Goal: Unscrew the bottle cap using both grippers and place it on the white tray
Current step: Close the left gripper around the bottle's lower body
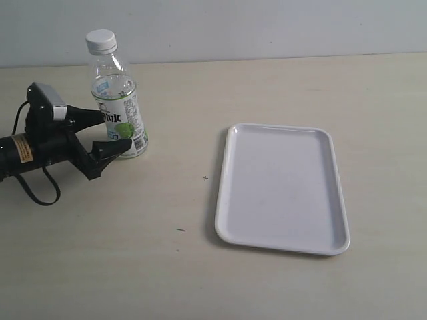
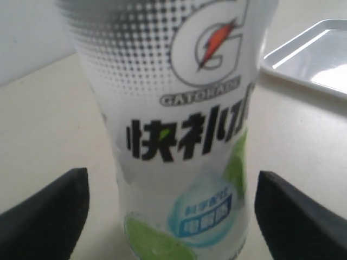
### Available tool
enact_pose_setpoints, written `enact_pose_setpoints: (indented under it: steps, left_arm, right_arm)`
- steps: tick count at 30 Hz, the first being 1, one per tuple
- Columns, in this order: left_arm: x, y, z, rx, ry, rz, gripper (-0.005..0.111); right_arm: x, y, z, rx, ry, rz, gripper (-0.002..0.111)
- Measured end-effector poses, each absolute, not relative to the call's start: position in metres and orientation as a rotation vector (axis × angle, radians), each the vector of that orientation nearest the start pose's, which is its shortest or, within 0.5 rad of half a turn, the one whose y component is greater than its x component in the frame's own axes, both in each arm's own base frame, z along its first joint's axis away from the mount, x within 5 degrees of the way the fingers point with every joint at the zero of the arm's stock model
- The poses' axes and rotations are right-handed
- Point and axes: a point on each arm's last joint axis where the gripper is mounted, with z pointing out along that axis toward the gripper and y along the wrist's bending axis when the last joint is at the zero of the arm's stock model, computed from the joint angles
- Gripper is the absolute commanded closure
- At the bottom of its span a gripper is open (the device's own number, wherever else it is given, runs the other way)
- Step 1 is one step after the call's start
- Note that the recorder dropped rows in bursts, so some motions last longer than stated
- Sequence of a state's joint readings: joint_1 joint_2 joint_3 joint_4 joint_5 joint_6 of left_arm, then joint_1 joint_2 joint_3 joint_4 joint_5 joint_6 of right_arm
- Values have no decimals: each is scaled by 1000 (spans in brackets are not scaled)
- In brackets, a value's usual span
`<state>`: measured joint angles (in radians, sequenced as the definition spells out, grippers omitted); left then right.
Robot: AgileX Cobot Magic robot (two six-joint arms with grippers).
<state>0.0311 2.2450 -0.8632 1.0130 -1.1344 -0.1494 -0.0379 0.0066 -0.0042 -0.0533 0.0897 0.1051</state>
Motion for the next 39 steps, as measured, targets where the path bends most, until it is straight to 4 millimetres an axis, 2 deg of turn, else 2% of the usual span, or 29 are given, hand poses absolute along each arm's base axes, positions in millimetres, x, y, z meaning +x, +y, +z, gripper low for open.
enact_pose_setpoints:
  steps: [15, 25, 34, 39]
  left_arm:
    - [363, -91, 60, 912, 1703, -507, 27]
    - [365, -90, 57, 847, 1763, -503, 30]
    - [367, -92, 33, 845, 1790, -538, 30]
    - [368, -95, 40, 805, 1713, -592, 30]
  right_arm:
    - [57, -3, 206, 75, 1574, 7, 108]
    - [57, -3, 206, 75, 1574, 7, 108]
    - [57, -3, 206, 75, 1574, 7, 108]
    - [57, -3, 206, 75, 1574, 7, 108]
